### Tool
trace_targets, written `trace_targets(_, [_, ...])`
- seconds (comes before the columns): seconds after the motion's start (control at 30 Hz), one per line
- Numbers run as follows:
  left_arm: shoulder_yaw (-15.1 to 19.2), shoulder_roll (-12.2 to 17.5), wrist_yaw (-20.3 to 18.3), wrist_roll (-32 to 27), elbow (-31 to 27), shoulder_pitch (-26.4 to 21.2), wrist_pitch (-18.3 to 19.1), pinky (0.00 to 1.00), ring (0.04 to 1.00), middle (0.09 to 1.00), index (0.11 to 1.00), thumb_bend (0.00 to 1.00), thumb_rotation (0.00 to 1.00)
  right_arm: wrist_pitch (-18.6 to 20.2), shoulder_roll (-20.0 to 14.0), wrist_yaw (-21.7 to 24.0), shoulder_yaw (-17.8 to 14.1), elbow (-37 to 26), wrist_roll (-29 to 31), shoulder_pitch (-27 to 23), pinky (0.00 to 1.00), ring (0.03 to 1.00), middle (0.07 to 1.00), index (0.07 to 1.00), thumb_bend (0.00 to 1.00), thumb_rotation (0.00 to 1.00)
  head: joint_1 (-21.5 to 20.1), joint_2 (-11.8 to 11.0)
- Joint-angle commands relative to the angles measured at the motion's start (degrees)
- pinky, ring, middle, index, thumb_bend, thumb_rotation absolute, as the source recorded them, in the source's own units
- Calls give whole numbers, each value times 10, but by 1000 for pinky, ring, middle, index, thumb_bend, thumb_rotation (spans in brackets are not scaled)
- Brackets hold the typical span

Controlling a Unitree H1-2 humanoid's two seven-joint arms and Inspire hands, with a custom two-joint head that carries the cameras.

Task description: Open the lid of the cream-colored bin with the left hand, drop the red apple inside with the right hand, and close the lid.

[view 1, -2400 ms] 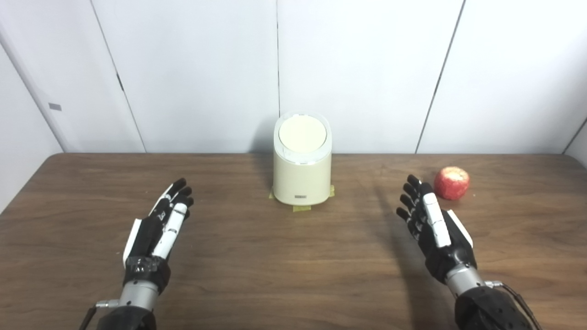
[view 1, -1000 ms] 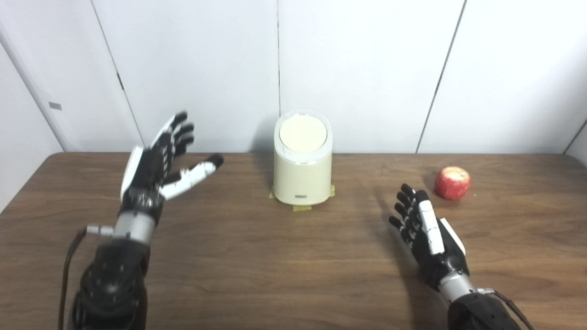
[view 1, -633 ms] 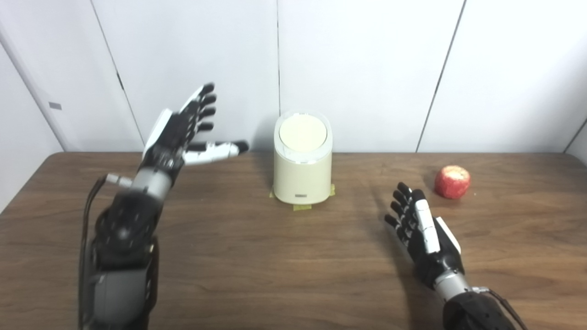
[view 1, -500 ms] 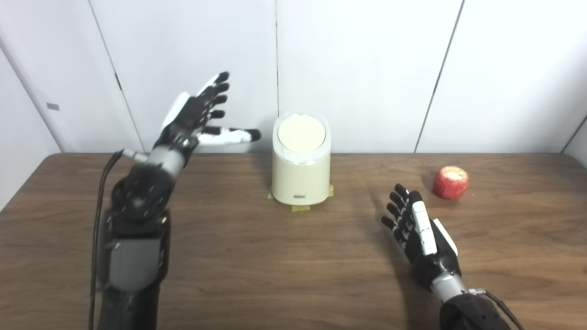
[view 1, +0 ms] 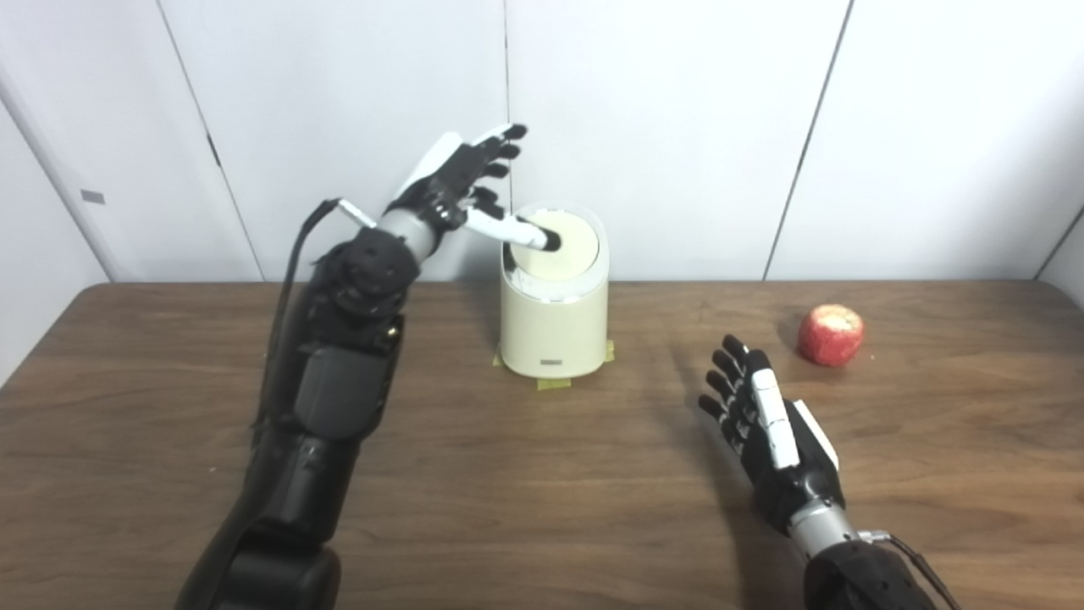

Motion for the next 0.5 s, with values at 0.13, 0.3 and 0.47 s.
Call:
trace_targets(0.13, [-63, 11, 47, 54, 36, -73, -8, 834, 916, 919, 947, 922, 73, -11, 7, -3, 3, -27, 2, -17, 920, 977, 986, 979, 471, 921, 1, 2])
trace_targets(0.3, [-98, 11, 93, 78, 85, -93, -21, 785, 881, 897, 909, 934, 47, -7, 13, -7, 3, -31, 4, -19, 924, 980, 987, 981, 477, 919, -1, 2])
trace_targets(0.47, [-122, 17, 124, 91, 119, -102, -42, 746, 855, 885, 895, 929, 49, -7, 16, -8, 4, -35, 2, -18, 919, 976, 984, 980, 484, 917, -1, 4])
